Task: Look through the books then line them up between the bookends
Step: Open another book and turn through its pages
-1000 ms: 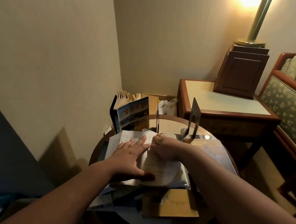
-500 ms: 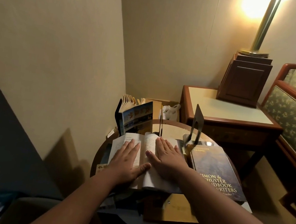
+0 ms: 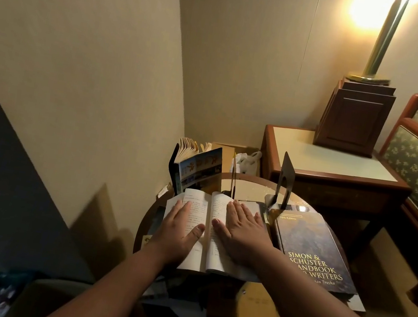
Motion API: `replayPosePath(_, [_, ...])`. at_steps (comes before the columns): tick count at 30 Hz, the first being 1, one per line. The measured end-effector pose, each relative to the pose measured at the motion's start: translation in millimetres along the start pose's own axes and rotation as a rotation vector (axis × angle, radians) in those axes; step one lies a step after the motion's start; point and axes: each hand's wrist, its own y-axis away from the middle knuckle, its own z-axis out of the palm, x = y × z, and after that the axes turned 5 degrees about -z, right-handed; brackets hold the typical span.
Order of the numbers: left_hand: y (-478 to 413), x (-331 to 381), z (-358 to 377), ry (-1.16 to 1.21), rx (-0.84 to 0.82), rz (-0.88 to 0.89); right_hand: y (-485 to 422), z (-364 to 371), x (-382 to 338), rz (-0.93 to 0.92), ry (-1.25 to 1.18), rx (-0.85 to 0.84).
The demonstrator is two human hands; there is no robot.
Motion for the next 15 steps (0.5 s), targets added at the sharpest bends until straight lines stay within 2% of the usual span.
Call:
replayPosePath(5, [0, 5, -14, 0.029, 0.086, 0.103, 0, 1, 1, 0.007, -0.004, -0.001])
replayPosePath(8, [-3, 9, -26, 0.163, 0.147, 0.149, 0, 1, 0, 0.003, -0.008, 0.003])
replayPosePath(12, [-6, 24, -41, 0.452, 0.232, 0.046, 2, 1, 1, 0.004, -0.015, 0.004])
replayPosePath(15, [-6, 31, -46, 0.637, 0.117, -0.054, 1, 0, 1, 0.009, -0.038, 0.0])
